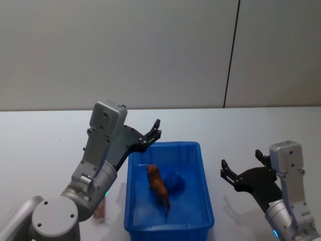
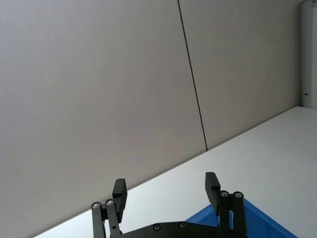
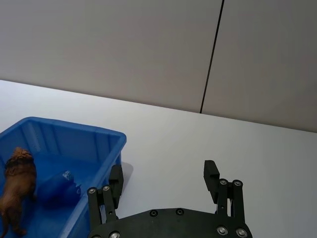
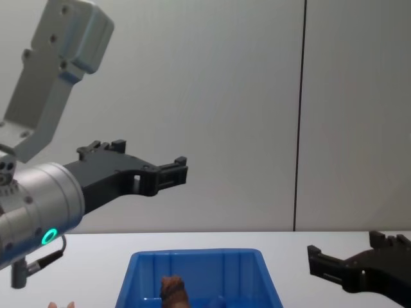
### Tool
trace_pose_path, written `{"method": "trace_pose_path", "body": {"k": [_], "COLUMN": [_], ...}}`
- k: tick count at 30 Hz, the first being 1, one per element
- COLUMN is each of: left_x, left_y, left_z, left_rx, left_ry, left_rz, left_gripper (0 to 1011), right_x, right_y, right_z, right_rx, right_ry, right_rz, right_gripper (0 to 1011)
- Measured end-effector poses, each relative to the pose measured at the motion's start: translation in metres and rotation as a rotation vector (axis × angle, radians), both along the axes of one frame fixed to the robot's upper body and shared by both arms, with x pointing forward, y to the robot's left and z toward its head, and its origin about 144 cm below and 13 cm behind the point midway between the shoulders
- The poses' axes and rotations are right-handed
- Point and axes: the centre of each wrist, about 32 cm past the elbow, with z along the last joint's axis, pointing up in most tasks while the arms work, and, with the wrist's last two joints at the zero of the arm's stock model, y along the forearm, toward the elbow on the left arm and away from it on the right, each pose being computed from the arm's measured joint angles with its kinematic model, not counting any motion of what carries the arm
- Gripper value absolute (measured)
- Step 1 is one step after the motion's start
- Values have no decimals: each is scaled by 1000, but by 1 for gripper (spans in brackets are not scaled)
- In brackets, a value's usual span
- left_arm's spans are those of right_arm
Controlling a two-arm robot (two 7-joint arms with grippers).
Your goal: Pick up the two dolls from the table and place them into the box.
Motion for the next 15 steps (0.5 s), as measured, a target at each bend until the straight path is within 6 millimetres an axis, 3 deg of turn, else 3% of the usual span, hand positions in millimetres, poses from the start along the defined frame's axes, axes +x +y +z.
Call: {"method": "trace_pose_path", "body": {"k": [15], "left_x": [-18], "left_y": [4], "left_z": [3], "left_rx": [-30], "left_ry": [138], "left_rz": [120], "left_gripper": [1001], "right_x": [-4], "right_y": [-2], "right_z": [0], "right_rx": [-1], "right_ry": [-1], "right_rz": [-23], "right_gripper": [1001]}}
